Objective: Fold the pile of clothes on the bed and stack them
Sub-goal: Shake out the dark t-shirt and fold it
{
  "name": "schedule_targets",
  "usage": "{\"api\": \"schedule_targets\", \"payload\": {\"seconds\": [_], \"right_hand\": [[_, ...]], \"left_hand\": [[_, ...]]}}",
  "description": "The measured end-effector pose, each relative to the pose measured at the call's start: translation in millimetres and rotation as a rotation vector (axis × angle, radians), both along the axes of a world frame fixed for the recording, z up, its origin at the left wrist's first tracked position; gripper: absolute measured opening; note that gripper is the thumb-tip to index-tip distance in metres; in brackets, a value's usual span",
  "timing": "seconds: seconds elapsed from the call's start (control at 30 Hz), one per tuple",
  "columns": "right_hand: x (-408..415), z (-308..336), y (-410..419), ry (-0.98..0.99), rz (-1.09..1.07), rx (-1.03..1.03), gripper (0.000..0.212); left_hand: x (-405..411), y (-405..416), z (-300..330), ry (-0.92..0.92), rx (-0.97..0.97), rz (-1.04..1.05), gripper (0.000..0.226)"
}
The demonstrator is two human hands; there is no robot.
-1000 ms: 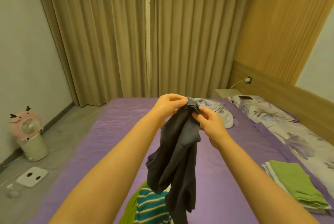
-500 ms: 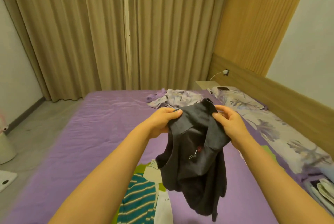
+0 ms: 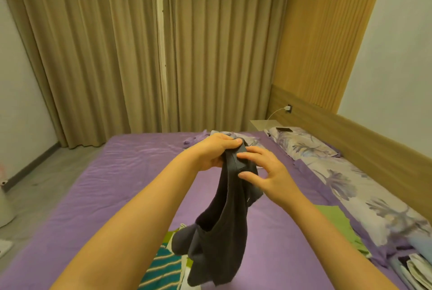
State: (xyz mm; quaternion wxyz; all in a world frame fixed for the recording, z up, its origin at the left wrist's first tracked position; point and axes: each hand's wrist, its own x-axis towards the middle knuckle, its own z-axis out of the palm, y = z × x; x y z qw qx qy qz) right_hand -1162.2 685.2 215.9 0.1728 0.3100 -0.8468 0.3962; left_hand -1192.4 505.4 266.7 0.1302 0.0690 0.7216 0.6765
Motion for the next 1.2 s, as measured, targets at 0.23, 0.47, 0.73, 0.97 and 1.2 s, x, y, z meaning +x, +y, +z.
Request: {"api": "schedule_targets", "payload": {"seconds": [0.23,0.47,0.73,0.97,1.2], "right_hand": [[-21,20,40,0.118,0.154,-0.088,0.006],[-25,11,63,-0.032,0.294,-0.040,0.022],[-15,-4,95,-0.276,0.272,-0.346,0.026],[-15,25,122,-0.394,0.407,-0.458,0.021],[-10,33,140,-0.505,0.377,-0.555,0.014]], "left_hand": [[0,27,4,-0.033,-0.031,0.164,0.014],[14,60,-5,-0.096,0.094,0.311,0.016],[29,94,-14,0.006,0.063,0.443,0.006],[48,100,8,0.261,-0.377,0.084,0.023],[42,136,2,0.221,-0.199,-0.017,0.030]]}}
